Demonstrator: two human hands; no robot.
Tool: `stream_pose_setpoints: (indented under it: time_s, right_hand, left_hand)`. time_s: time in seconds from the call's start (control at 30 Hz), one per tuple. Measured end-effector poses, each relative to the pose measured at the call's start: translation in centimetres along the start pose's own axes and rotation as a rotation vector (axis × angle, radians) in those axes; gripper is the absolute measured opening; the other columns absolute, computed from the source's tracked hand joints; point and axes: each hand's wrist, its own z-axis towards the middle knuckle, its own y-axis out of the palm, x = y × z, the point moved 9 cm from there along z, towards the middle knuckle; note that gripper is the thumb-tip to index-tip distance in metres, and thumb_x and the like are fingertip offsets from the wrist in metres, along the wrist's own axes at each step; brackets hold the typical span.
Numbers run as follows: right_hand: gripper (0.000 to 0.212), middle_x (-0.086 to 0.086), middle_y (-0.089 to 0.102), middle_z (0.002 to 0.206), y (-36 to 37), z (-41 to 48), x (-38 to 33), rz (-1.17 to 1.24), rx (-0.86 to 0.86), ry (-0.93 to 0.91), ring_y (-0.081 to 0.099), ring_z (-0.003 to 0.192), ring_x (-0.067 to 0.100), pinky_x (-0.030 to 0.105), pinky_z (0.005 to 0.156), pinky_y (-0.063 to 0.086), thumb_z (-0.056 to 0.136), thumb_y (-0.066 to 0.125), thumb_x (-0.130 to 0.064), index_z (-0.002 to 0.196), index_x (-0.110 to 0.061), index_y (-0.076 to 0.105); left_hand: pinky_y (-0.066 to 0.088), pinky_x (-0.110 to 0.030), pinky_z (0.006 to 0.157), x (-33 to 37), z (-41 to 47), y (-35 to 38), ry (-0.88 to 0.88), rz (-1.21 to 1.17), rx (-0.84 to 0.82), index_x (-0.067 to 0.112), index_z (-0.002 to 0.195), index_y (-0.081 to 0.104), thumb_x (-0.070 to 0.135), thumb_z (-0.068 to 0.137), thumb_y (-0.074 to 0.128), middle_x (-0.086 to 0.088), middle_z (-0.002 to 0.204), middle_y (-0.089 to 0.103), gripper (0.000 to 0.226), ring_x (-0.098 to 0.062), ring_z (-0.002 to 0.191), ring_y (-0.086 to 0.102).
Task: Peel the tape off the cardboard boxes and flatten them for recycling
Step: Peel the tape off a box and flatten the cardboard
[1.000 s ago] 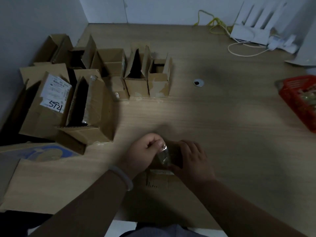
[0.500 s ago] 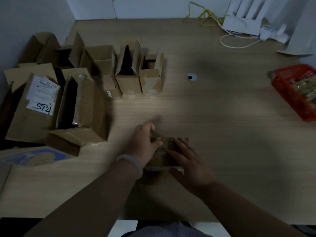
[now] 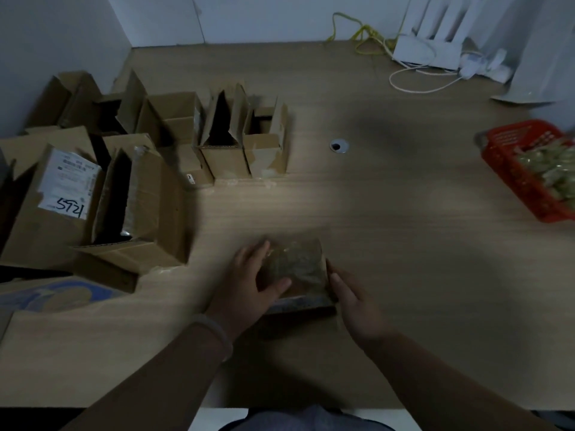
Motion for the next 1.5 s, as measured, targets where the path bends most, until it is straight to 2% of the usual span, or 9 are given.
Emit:
stream_pose_setpoints:
  time_s: [0.07,0.2,0.33,0.4,0.57,0.7,0.9,1.3,1.5]
  right_hand:
    - [0.034,-0.002,0.052,0.139,-0.9,0.2,-2.0,-0.095,0.037,-0.124,0.045,0.130,0.009,0.036,0.114,0.031,0.099,0.051,-0.018,0.132,-0.022,0.056]
    - [0.045,-0.006,0.046,0.144,-1.0,-0.3,-6.4,-0.416,0.044,-0.458,0.041,0.133,0.013,0.032,0.112,0.032,0.091,0.053,-0.035,0.135,-0.027,0.051]
    - [0.048,0.001,0.051,0.141,1.3,-0.6,-7.6,-0.666,-0.004,-0.638,0.045,0.133,0.019,0.047,0.108,0.038,0.091,0.050,-0.041,0.134,-0.020,0.057]
    - [0.048,0.001,0.050,0.142,2.3,-0.5,-7.1,-0.713,-0.049,-0.645,0.042,0.134,0.018,0.047,0.107,0.039,0.091,0.050,-0.042,0.134,-0.021,0.056]
    - [0.049,0.003,0.051,0.141,3.1,-0.5,-7.1,-0.793,-0.041,-0.709,0.042,0.134,0.020,0.048,0.105,0.041,0.093,0.048,-0.044,0.135,-0.019,0.055]
    - [0.050,0.003,0.050,0.142,3.2,-0.2,-7.0,-0.836,-0.055,-0.714,0.041,0.135,0.020,0.047,0.106,0.041,0.094,0.045,-0.044,0.136,-0.018,0.054]
    - [0.051,0.001,0.050,0.142,3.4,-0.1,-6.9,-0.793,-0.066,-0.680,0.041,0.135,0.019,0.043,0.110,0.037,0.092,0.047,-0.047,0.135,-0.020,0.055]
    - [0.046,0.001,0.057,0.136,4.5,-0.7,-7.3,-0.893,-0.003,-0.769,0.051,0.127,0.024,0.044,0.100,0.046,0.084,0.064,-0.038,0.127,-0.020,0.063]
    - [0.044,-0.002,0.057,0.135,5.6,-1.2,-7.5,-0.945,-0.027,-0.792,0.053,0.124,0.024,0.044,0.096,0.045,0.087,0.056,-0.046,0.124,-0.023,0.065]
  left_hand:
    - [0.019,-0.002,0.101,-0.1,0.1,-0.8,-0.049,-0.149,0.057,0.015,0.141,0.041,0.028,0.081,0.073,0.006,0.133,0.035,0.069,-0.002,0.123,0.032]
    - [0.025,-0.014,0.104,0.3,0.1,-0.4,-0.166,-0.400,-0.011,0.022,0.138,0.041,0.037,0.091,0.059,0.013,0.132,0.043,0.053,0.004,0.124,0.038]
    - [0.022,0.010,0.085,2.3,0.0,-0.7,-0.053,-0.311,0.035,0.031,0.108,0.054,0.020,0.091,0.062,0.034,0.106,0.049,0.022,0.033,0.104,0.038]
    - [0.031,0.008,0.074,1.8,-0.2,0.0,-0.133,-0.390,-0.048,0.036,0.097,0.059,0.024,0.089,0.064,0.030,0.093,0.060,0.016,0.026,0.092,0.052]
    - [0.034,-0.024,0.107,0.1,-0.8,-0.9,-0.205,-0.310,0.022,0.016,0.136,0.048,0.034,0.087,0.065,0.004,0.130,0.050,0.055,-0.007,0.122,0.046]
    - [0.037,-0.029,0.109,-0.1,-1.1,-1.1,-0.181,-0.377,0.011,0.022,0.143,0.040,0.047,0.077,0.066,0.005,0.139,0.048,0.075,-0.006,0.127,0.045]
    - [0.044,-0.009,0.087,-0.8,-0.2,-1.3,-0.228,-0.502,0.068,0.031,0.123,0.051,0.017,0.079,0.071,0.005,0.121,0.061,0.050,-0.002,0.110,0.057]
    - [0.039,-0.027,0.104,2.4,-1.9,-5.1,0.106,0.077,0.187,0.018,0.113,0.068,0.028,0.087,0.064,-0.001,0.124,0.059,0.028,-0.014,0.119,0.051]
    - [0.041,-0.019,0.089,1.9,-1.9,-6.3,0.114,0.069,0.248,0.013,0.093,0.072,0.012,0.082,0.070,-0.002,0.097,0.058,0.012,-0.013,0.093,0.056]
